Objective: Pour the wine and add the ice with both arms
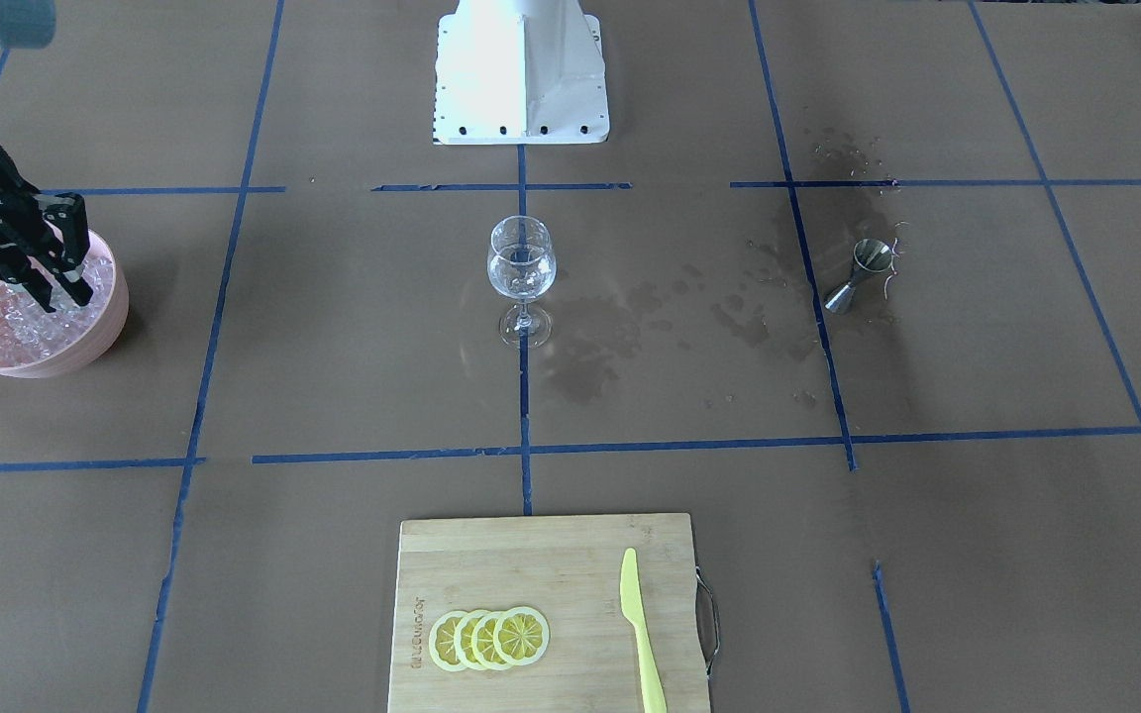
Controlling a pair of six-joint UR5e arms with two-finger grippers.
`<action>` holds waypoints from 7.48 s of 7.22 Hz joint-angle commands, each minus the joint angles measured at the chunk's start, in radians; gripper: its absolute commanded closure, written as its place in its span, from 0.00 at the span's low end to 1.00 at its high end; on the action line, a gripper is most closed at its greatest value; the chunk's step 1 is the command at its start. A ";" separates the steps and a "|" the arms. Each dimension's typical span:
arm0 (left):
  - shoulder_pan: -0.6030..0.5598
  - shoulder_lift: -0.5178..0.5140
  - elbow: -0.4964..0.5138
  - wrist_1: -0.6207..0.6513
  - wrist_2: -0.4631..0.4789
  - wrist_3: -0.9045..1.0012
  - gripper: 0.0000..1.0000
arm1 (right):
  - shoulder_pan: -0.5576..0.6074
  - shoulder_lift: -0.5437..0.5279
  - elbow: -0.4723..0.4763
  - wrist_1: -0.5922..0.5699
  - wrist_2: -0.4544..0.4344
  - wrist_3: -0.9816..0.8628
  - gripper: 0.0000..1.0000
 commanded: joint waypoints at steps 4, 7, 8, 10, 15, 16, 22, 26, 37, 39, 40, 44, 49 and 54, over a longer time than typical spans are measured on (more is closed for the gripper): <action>0.001 0.000 -0.005 -0.022 -0.003 0.000 0.00 | -0.271 0.432 -0.007 -0.329 -0.167 0.317 1.00; 0.001 -0.002 -0.005 -0.024 -0.003 0.000 0.00 | -0.408 0.571 -0.016 -0.452 -0.229 0.407 1.00; 0.001 0.000 -0.005 -0.024 -0.003 0.000 0.00 | -0.480 0.619 -0.021 -0.534 -0.320 0.419 1.00; 0.001 0.000 -0.003 -0.024 -0.003 0.000 0.00 | -0.514 0.688 -0.107 -0.545 -0.368 0.421 1.00; 0.001 0.001 -0.002 -0.024 -0.003 0.002 0.00 | -0.540 0.730 -0.173 -0.549 -0.457 0.418 1.00; 0.001 0.001 0.000 -0.022 -0.003 0.002 0.00 | -0.553 0.730 -0.174 -0.549 -0.473 0.418 1.00; 0.001 0.003 0.000 -0.022 -0.003 0.002 0.00 | -0.563 0.728 -0.177 -0.572 -0.497 0.418 0.01; 0.001 0.003 -0.002 -0.021 -0.002 0.002 0.00 | -0.466 0.713 -0.162 -0.597 -0.426 0.343 0.00; -0.002 0.007 -0.015 -0.021 0.001 0.003 0.00 | 0.447 -0.266 -0.210 -0.282 0.147 -0.871 0.00; -0.002 0.007 -0.015 -0.021 0.003 0.002 0.00 | 0.470 -0.330 -0.342 -0.115 0.162 -0.872 0.00; -0.001 0.007 -0.015 -0.021 0.006 0.002 0.00 | 0.472 -0.348 -0.375 -0.029 0.185 -0.863 0.00; -0.002 0.007 -0.014 -0.019 0.007 0.002 0.00 | 0.472 -0.339 -0.364 -0.012 0.213 -0.802 0.00; -0.001 0.009 -0.011 -0.019 0.007 0.002 0.00 | 0.467 -0.352 -0.238 -0.232 0.218 -0.816 0.00; -0.001 0.009 -0.008 -0.019 0.006 0.002 0.00 | 0.472 -0.404 -0.232 -0.245 0.253 -0.877 0.00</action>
